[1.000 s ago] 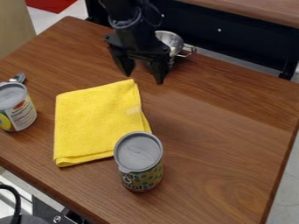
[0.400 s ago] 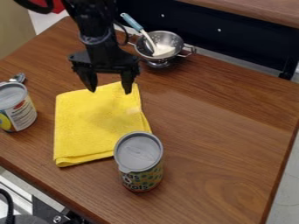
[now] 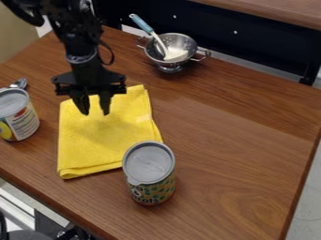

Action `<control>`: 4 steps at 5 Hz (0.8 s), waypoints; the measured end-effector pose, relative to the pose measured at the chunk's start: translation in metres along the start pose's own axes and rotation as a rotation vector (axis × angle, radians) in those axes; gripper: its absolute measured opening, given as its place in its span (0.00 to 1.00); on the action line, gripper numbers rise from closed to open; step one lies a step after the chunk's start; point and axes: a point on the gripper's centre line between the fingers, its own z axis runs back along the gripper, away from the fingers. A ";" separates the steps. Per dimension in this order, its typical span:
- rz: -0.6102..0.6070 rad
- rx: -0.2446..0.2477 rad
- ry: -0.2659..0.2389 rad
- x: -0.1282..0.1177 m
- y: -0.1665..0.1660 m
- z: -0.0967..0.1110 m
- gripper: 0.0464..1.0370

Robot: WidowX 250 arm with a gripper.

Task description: Move the yellow cloth to the bottom right corner of the table

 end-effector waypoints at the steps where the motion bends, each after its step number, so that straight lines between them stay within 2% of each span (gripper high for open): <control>1: 0.020 0.044 0.029 -0.004 0.006 -0.009 0.12; 2: 0.072 0.064 0.058 -0.007 0.008 -0.021 0.01; 3: 0.074 0.012 0.032 -0.002 0.002 -0.028 0.01; 4: 0.029 -0.054 0.028 0.004 -0.003 -0.034 0.01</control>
